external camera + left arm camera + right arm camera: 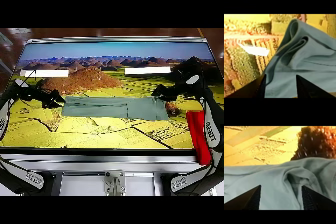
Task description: Fold the shirts.
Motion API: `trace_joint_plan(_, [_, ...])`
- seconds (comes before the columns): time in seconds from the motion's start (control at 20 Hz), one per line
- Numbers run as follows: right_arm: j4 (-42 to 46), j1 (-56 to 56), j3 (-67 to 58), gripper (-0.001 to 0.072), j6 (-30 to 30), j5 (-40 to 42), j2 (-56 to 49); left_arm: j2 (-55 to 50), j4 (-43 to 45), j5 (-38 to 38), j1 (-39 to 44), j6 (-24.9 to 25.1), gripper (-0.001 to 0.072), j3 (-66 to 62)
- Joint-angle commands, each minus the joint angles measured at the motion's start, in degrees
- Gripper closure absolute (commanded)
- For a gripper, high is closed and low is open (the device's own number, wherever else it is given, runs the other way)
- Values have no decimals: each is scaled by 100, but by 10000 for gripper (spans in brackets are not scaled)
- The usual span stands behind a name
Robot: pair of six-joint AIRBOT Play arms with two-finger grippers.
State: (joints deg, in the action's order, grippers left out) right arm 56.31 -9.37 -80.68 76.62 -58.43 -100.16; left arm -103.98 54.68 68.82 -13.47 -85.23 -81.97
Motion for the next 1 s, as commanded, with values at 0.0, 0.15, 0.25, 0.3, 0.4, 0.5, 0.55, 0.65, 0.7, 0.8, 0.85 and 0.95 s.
trace_joint_plan(0.0, [1191,-140,-142,77,-20,-649,186,13,229,505,-125,-103,231,-623])
trace_joint_plan(0.15, [1617,-568,-144,18,66,-1648,181,181,234,584,-173,-105,231,-1012])
trace_joint_plan(0.25, [1110,-732,-144,18,-70,-1967,-24,372,234,601,-149,-103,232,-1025])
trace_joint_plan(0.3, [876,-743,-144,18,-122,-1967,-133,461,234,654,-129,-101,232,-1025])
trace_joint_plan(0.4, [527,-708,-144,18,-129,-1895,-380,605,234,796,-72,-96,232,-1025])
trace_joint_plan(0.5, [407,-647,-144,19,-63,-1888,-658,730,232,920,33,-96,233,-1025])
trace_joint_plan(0.55, [378,-647,-144,20,17,-1884,-804,776,227,957,103,-72,233,-1025])
trace_joint_plan(0.65, [332,-654,-144,29,125,-1867,-994,857,168,970,273,9,235,-1025])
trace_joint_plan(0.7, [328,-654,-144,58,131,-1843,-1027,872,118,966,369,11,235,-1025])
trace_joint_plan(0.8, [299,-651,-144,388,157,-1755,-1025,852,-33,927,586,31,254,-1023])
trace_joint_plan(0.85, [251,-654,-146,536,164,-1753,-1025,846,-74,866,717,59,254,-1021])
trace_joint_plan(0.95, [210,-654,-146,642,149,-1805,-940,841,-72,702,1032,57,258,-1021])
